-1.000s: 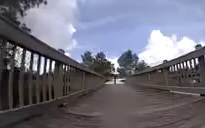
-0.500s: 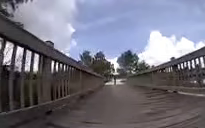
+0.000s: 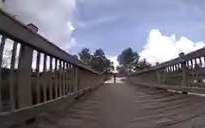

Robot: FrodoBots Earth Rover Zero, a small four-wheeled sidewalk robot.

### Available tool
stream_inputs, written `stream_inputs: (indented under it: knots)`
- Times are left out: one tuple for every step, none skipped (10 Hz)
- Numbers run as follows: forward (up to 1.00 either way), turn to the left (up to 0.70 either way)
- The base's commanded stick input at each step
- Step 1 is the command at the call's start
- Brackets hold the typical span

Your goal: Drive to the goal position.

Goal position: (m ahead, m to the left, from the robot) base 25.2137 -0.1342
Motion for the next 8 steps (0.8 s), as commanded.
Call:
stream_inputs:
  knots:
    - [0.85, 0.0]
    - [0.85, 0.0]
    - [0.85, 0.0]
    - [0.85, 0.0]
    - [0.85, 0.0]
    - [0.85, 0.0]
    - [0.85, 0.0]
    - [0.85, 0.0]
